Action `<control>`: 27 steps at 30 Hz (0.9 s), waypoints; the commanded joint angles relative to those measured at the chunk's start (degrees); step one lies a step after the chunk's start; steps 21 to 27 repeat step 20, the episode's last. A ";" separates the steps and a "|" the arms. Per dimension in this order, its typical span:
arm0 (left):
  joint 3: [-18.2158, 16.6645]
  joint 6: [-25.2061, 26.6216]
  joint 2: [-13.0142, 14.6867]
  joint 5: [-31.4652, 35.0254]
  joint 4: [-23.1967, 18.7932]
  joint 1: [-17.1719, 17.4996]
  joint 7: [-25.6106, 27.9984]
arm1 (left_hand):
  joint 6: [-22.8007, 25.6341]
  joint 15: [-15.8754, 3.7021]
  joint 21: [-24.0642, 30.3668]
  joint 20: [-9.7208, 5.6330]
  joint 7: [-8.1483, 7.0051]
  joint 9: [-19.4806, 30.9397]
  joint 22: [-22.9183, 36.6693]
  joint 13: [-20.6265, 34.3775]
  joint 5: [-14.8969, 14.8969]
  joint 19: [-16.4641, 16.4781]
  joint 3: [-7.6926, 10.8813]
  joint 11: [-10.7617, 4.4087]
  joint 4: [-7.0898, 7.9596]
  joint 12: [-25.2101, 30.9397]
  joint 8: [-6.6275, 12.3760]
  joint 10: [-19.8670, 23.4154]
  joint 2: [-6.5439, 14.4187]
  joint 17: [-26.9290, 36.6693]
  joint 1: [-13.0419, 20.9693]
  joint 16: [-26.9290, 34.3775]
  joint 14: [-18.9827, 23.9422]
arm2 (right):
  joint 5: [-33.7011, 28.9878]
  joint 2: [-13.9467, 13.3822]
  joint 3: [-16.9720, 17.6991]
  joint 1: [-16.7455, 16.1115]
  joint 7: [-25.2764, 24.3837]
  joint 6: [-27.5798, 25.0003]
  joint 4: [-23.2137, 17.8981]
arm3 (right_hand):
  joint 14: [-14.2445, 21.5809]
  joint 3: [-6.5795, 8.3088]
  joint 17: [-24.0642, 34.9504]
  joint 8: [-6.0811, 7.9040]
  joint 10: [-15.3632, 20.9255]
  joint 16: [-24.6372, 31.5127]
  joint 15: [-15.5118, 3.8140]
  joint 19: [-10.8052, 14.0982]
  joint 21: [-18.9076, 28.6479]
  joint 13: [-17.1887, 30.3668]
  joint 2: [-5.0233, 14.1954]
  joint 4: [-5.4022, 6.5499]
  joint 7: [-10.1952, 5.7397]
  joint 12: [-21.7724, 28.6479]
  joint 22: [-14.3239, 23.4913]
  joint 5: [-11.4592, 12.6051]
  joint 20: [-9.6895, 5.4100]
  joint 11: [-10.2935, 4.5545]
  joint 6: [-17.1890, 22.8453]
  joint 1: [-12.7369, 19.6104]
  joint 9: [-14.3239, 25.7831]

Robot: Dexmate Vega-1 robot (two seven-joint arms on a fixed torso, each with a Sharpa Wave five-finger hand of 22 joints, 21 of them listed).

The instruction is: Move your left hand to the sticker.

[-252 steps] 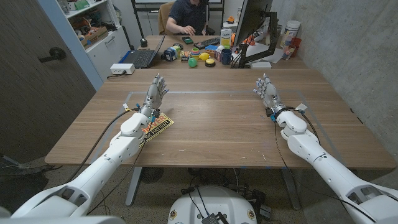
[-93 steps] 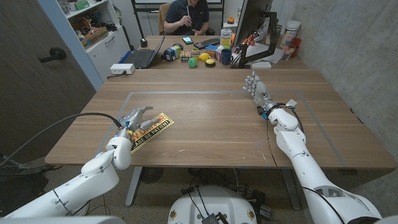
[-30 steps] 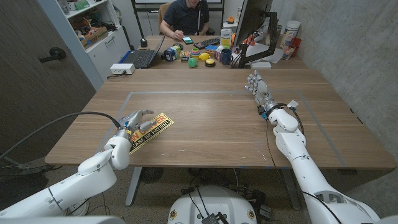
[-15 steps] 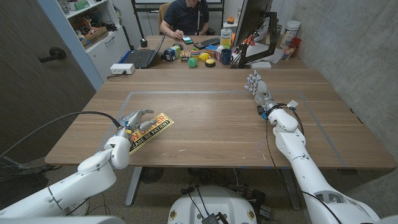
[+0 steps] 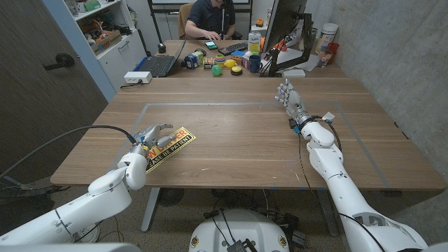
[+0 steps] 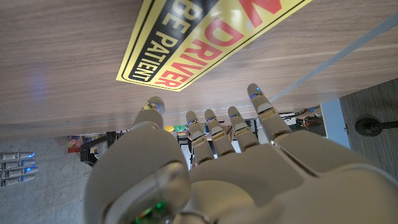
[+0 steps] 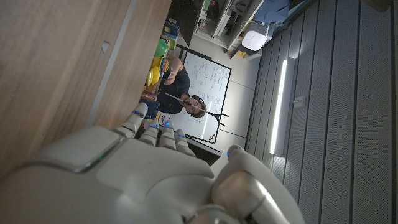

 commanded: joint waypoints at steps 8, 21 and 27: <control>1.23 0.13 -0.01 -0.84 1.12 -2.11 -1.61 | 0.53 -3.86 0.42 -0.37 -0.03 0.14 0.21 0.30 -0.28 0.60 -0.04 -0.25 0.69 0.29 -0.20 1.49 -0.07 0.30 -1.15 0.43 1.23 | -0.20 0.14 -0.13 1.05 0.06 0.25 1.46 | 0.33 -0.32 0.04 0.17 -0.32 -0.11 -0.02 0.24 -0.33 0.19 3.23 0.27 0.08 0.26 0.18 0.31 -0.07 0.14 -0.65 -0.16 0.24; 1.67 -0.55 -0.04 -1.29 1.84 -2.88 -1.82 | 0.96 -3.99 0.43 -0.56 -0.04 0.17 0.20 0.29 -0.42 0.65 -0.09 0.13 0.81 0.01 -0.23 1.40 -0.02 0.29 -1.51 0.37 1.40 | -0.47 0.26 -0.27 1.72 0.07 0.27 2.44 | 0.33 -0.41 0.04 0.19 -0.32 -0.17 -0.09 0.29 -0.51 0.19 3.24 0.27 0.05 0.27 0.19 0.36 -0.10 0.26 -0.68 -0.16 0.24; 1.67 -0.55 -0.04 -1.29 1.84 -2.88 -1.82 | 0.96 -3.99 0.43 -0.56 -0.04 0.17 0.20 0.29 -0.42 0.65 -0.09 0.13 0.81 0.01 -0.23 1.40 -0.02 0.29 -1.51 0.37 1.40 | -0.47 0.26 -0.27 1.72 0.07 0.27 2.44 | 0.33 -0.41 0.04 0.19 -0.32 -0.17 -0.09 0.29 -0.51 0.19 3.24 0.27 0.05 0.27 0.19 0.36 -0.10 0.26 -0.68 -0.16 0.24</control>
